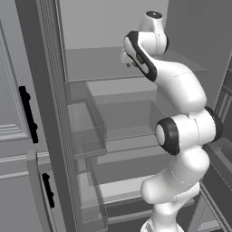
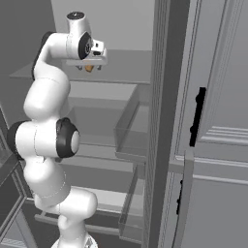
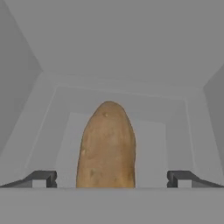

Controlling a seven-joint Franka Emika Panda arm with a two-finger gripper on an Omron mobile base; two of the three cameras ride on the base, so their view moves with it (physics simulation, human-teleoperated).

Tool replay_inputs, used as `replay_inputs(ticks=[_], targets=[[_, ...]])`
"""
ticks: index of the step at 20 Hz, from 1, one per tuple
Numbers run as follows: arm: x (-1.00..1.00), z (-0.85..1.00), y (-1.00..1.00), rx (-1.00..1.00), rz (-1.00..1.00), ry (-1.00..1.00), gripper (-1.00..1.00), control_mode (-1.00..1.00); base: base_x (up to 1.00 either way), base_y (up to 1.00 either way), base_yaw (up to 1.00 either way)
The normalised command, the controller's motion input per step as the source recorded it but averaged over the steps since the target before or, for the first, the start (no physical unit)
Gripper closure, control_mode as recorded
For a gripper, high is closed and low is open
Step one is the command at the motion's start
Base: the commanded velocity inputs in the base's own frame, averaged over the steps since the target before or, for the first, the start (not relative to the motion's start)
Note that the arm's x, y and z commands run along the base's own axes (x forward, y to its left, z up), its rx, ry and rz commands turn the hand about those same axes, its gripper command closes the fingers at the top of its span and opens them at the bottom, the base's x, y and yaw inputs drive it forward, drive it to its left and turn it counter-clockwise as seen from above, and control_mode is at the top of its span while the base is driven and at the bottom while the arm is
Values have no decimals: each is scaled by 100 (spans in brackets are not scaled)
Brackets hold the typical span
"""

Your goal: Place one sweet potato and one fish in each tupperware on the nearby counter, to pack two identical lunches.

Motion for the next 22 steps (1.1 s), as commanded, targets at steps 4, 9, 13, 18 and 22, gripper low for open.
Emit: replay_inputs(ticks=[4,9,13,18,22], targets=[[0,-43,9,-1,1,0,-100,-100,0,0,0],[-1,-17,4,0,0,0,100,-100,0,0,0],[-10,-8,1,0,0,0,100,-100,0,0,0],[-27,-14,0,0,0,0,100,-100,0,0,0],[-97,-24,0,0,0,-26,100,-100,0,0,0]])
